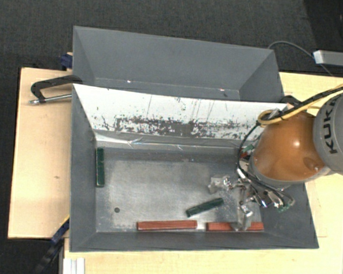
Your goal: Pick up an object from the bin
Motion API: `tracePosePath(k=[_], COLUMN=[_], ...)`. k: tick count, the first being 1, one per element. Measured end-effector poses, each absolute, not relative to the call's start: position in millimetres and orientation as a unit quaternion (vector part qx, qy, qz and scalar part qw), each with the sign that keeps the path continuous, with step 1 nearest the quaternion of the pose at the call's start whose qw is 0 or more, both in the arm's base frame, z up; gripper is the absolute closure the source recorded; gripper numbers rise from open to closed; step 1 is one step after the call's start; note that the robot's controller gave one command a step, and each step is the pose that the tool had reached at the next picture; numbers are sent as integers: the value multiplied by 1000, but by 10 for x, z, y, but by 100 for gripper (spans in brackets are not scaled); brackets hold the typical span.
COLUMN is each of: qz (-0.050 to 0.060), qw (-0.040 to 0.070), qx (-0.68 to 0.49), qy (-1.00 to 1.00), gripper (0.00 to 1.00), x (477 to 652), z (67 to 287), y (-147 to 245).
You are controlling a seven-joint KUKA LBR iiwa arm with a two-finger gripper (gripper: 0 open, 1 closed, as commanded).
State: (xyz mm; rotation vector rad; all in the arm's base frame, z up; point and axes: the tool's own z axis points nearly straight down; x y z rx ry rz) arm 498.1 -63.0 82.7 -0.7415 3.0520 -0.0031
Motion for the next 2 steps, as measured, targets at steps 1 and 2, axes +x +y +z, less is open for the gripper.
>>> tracePosePath(k=[1, 2], qz=[0, 0], qw=[3, 3], qx=[-135, -135], qy=[991, 991], gripper=[100, 100], x=[5016, 5017], z=[1215, 1215], y=[-684, -684])
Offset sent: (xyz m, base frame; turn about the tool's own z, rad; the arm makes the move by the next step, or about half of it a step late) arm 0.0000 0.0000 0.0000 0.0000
